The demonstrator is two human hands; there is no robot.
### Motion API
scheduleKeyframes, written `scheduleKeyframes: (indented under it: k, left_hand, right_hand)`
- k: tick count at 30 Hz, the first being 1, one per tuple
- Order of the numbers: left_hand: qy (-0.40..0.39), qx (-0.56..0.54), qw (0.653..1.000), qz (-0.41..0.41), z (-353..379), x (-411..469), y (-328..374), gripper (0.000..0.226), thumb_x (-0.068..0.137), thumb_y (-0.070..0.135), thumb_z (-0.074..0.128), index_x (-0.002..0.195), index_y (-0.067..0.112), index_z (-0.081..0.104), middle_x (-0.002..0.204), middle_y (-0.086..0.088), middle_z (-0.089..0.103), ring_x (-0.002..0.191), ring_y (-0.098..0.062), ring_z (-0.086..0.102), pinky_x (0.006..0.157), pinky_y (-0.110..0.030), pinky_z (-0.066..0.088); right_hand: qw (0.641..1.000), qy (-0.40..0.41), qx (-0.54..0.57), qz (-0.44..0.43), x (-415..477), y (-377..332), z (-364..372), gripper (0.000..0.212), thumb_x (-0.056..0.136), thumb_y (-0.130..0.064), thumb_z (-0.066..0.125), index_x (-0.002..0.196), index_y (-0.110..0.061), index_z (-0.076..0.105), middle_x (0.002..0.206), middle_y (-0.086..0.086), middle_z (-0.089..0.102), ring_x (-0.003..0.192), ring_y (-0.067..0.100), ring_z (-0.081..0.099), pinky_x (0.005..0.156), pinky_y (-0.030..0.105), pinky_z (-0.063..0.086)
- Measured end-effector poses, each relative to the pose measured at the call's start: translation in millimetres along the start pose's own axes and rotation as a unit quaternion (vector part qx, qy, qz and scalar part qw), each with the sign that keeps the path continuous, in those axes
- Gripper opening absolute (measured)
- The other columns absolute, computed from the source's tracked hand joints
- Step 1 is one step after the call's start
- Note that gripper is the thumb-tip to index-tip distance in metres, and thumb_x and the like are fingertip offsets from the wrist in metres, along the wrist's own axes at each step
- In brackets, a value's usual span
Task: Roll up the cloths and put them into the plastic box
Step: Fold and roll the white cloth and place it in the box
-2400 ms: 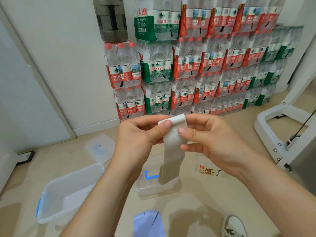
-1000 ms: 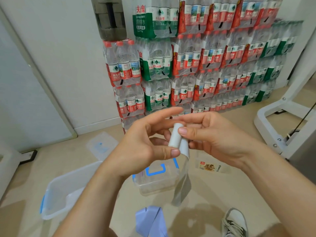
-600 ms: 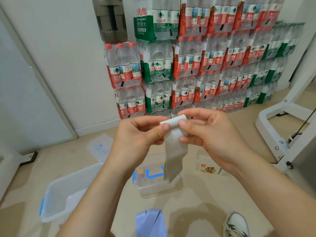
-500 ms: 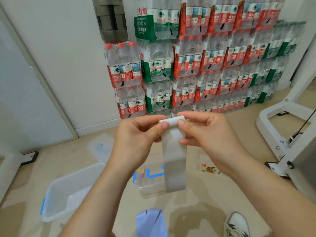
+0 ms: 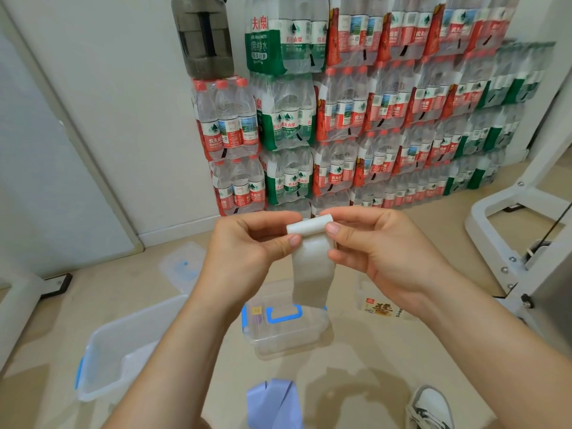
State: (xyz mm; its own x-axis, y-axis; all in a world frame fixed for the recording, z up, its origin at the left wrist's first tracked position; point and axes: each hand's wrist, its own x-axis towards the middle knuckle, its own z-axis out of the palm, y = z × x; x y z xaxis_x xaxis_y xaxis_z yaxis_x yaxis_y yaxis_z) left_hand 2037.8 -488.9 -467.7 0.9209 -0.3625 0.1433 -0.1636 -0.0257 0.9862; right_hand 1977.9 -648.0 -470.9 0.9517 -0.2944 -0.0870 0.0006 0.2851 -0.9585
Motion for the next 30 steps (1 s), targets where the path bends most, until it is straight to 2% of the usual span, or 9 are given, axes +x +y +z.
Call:
scheduleKeyframes:
  k: [3,7,12,16,19,21,24,27,30]
  left_hand:
    - [-0.018,0.008,1.000,0.000,0,0,2,0.031,0.069,-0.004,0.077,0.089,0.020,0.075,0.079,0.002,0.076,0.074,-0.009,0.068,0.067,-0.014,0.053]
    - [-0.053,0.032,0.998,0.027,2,-4,6,0.036,0.064,-0.001,0.080,0.088,0.025,0.075,0.074,0.000,0.069,0.060,-0.007,0.058,0.064,-0.017,0.052]
    - [-0.044,0.030,0.998,0.038,4,-4,8,0.037,0.060,-0.001,0.081,0.084,0.027,0.075,0.060,0.005,0.067,0.054,-0.008,0.058,0.060,-0.015,0.051]
    - [-0.067,-0.015,0.998,0.006,3,-3,6,0.033,0.065,-0.003,0.077,0.087,0.022,0.075,0.071,0.001,0.073,0.061,-0.007,0.065,0.060,-0.016,0.051]
    - [-0.078,-0.072,0.994,-0.019,3,-3,4,0.025,0.062,0.014,0.076,0.085,0.021,0.077,0.080,-0.005,0.075,0.072,-0.013,0.068,0.063,-0.020,0.052]
    - [-0.056,-0.085,0.995,-0.022,6,-3,4,0.021,0.061,0.021,0.075,0.081,0.021,0.077,0.081,-0.004,0.076,0.072,-0.013,0.069,0.062,-0.022,0.053]
    - [-0.017,-0.087,0.996,-0.020,10,-3,3,0.013,0.063,0.019,0.076,0.076,0.021,0.077,0.077,-0.003,0.075,0.070,-0.014,0.068,0.062,-0.025,0.054]
    - [0.006,-0.087,0.996,-0.018,12,-2,2,0.014,0.072,0.006,0.075,0.075,0.019,0.077,0.077,-0.004,0.075,0.073,-0.016,0.069,0.067,-0.029,0.057]
    - [0.022,-0.075,0.997,-0.011,14,-3,3,0.016,0.073,0.002,0.075,0.081,0.016,0.076,0.074,-0.001,0.075,0.068,-0.009,0.068,0.061,-0.020,0.054]
  right_hand:
    - [1.000,-0.009,0.013,0.003,-1,0,-1,0.020,0.085,-0.001,0.063,0.102,-0.006,0.070,0.085,0.010,0.064,0.071,0.011,0.064,0.059,0.020,0.055]
    - [0.999,-0.034,0.022,0.011,-4,1,1,0.022,0.091,-0.004,0.057,0.109,-0.005,0.069,0.102,0.013,0.074,0.083,0.016,0.072,0.062,0.022,0.058]
    - [0.998,-0.048,0.045,0.014,-4,-1,2,0.024,0.090,-0.005,0.057,0.111,-0.003,0.068,0.104,0.014,0.074,0.088,0.018,0.072,0.065,0.021,0.058]
    - [0.999,-0.008,0.041,-0.013,-1,1,2,0.022,0.085,-0.001,0.062,0.106,-0.002,0.069,0.100,0.013,0.073,0.078,0.011,0.071,0.063,0.018,0.056]
    - [0.999,0.011,0.032,-0.034,-1,2,3,0.020,0.083,0.001,0.064,0.100,-0.004,0.071,0.096,0.013,0.074,0.076,0.012,0.072,0.064,0.019,0.057]
    - [0.999,0.017,0.006,-0.049,-1,2,4,0.020,0.083,0.000,0.065,0.101,-0.006,0.072,0.096,0.011,0.075,0.080,0.014,0.072,0.070,0.021,0.058]
    - [0.993,0.004,-0.079,-0.085,-3,0,4,0.028,0.082,-0.005,0.069,0.109,-0.014,0.071,0.098,0.007,0.075,0.084,0.013,0.071,0.081,0.026,0.058]
    - [0.979,0.004,-0.169,-0.113,-5,2,7,0.042,0.076,-0.002,0.075,0.113,-0.021,0.069,0.083,0.001,0.070,0.074,0.009,0.068,0.069,0.019,0.055]
    - [0.978,0.028,-0.184,-0.096,-3,4,8,0.035,0.077,-0.003,0.075,0.109,-0.016,0.070,0.082,0.008,0.072,0.070,0.014,0.066,0.057,0.018,0.051]
